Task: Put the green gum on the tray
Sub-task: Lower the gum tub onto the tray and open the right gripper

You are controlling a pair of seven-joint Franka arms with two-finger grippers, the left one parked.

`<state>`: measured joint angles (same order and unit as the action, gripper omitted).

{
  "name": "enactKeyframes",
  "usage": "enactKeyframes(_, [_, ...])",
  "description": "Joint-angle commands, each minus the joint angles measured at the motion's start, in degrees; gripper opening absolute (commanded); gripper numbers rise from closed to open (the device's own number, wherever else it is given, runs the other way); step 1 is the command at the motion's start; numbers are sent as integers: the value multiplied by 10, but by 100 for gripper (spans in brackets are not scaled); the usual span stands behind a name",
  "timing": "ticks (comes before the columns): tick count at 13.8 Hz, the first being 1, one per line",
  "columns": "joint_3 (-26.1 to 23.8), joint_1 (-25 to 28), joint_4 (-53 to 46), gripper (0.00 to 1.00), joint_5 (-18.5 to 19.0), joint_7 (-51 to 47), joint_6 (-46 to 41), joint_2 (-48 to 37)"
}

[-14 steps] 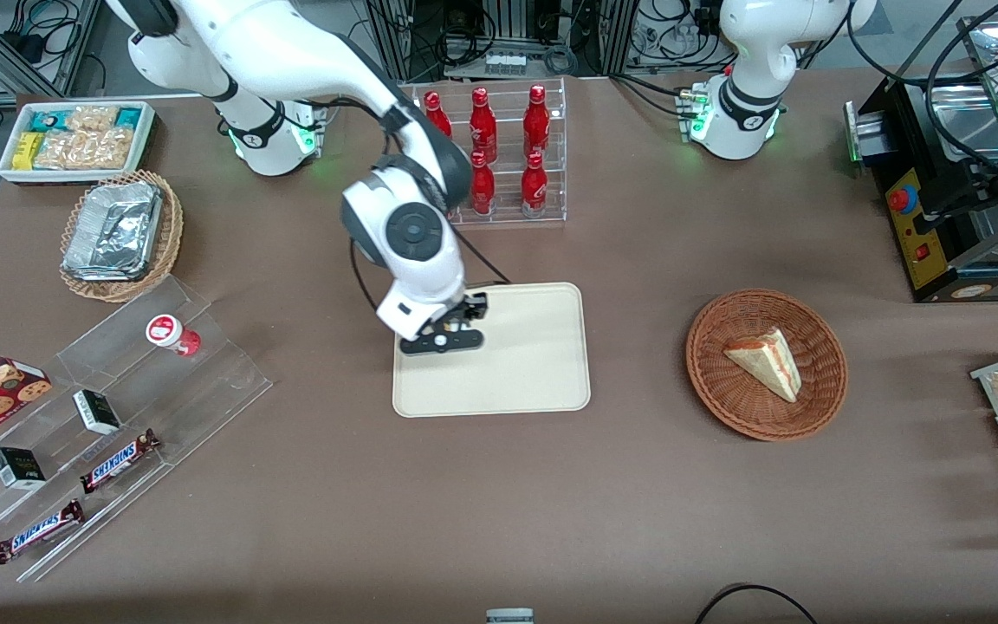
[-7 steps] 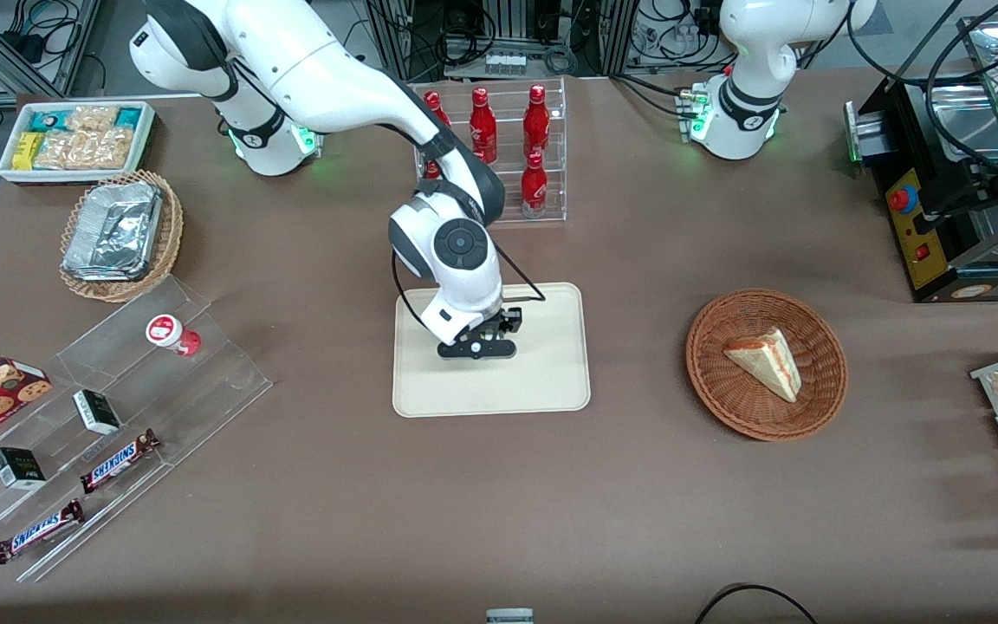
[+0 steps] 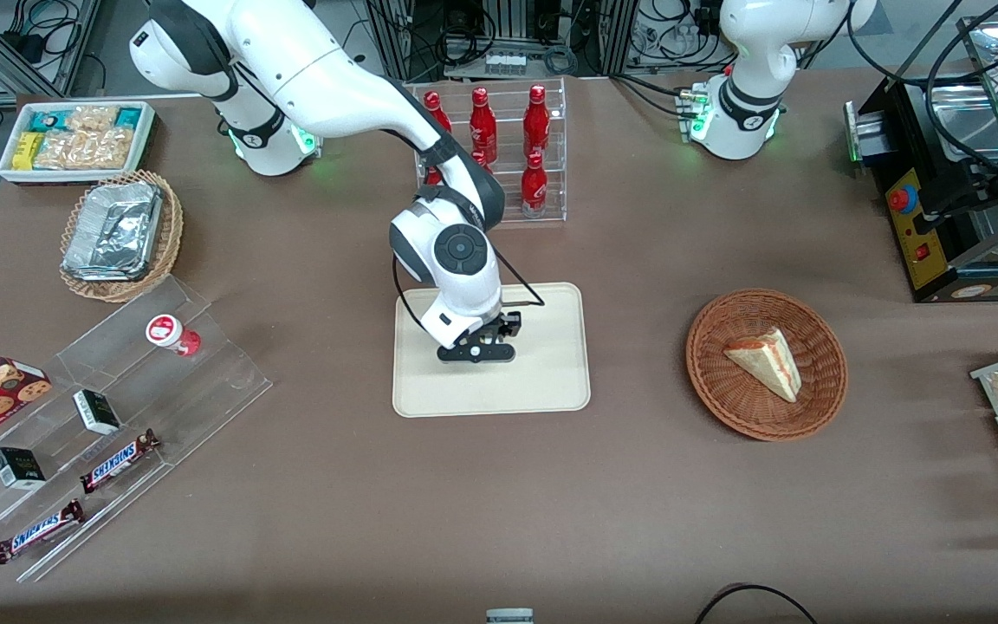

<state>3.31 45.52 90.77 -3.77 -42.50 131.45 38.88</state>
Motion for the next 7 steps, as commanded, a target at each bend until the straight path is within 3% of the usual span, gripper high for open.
enactKeyframes(1, [3,2,-20,100,-7,0,8,15])
enactKeyframes(7, [4,3,-20,100,1,11,18,11])
